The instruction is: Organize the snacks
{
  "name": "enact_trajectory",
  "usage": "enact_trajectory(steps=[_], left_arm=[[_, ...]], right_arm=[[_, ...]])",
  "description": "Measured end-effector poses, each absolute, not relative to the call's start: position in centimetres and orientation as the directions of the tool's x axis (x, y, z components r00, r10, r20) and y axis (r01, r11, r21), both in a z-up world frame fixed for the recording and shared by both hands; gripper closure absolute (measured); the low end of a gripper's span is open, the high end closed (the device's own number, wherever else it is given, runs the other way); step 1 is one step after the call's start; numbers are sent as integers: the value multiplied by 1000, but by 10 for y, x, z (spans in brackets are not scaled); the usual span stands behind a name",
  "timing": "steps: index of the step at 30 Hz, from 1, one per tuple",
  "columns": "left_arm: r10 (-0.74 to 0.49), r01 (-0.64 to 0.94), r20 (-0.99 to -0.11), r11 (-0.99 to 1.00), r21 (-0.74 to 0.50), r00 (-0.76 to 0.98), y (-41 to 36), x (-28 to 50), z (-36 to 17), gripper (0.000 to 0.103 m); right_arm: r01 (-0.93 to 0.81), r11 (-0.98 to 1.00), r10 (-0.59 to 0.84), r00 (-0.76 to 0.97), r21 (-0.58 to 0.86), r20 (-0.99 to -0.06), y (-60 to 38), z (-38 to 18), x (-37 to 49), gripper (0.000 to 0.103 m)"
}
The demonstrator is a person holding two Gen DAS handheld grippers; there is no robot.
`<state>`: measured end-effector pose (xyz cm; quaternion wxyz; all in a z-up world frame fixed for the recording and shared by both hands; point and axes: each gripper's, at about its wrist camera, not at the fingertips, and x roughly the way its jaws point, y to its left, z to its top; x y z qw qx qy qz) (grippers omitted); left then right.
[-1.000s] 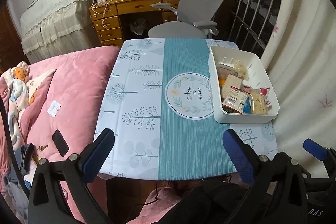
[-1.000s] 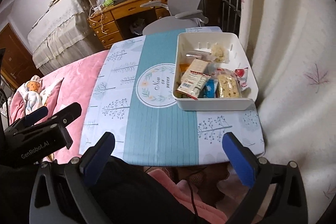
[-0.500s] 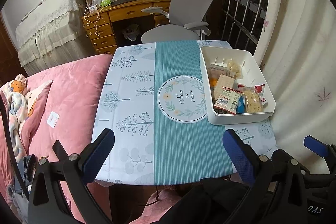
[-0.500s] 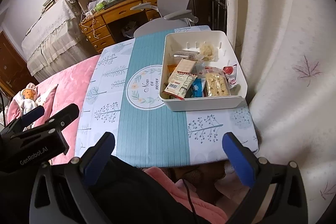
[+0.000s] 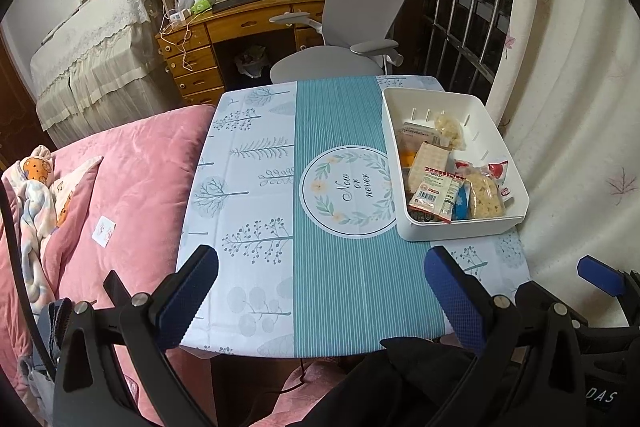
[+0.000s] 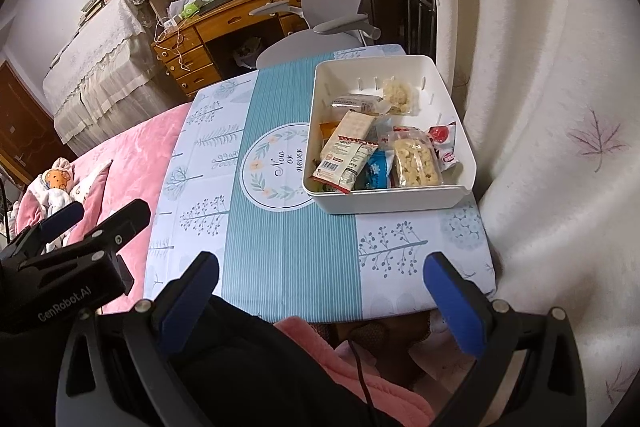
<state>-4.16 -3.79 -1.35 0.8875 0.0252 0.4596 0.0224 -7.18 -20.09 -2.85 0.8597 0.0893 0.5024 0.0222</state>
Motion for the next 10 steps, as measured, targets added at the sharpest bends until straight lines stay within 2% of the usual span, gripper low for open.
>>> enact_trajectory(steps=[10], left_arm=[[68, -19, -818, 997, 70, 572, -39, -40, -14, 1]], right_arm=[[50, 982, 133, 490, 180, -862, -202, -29, -70, 1]])
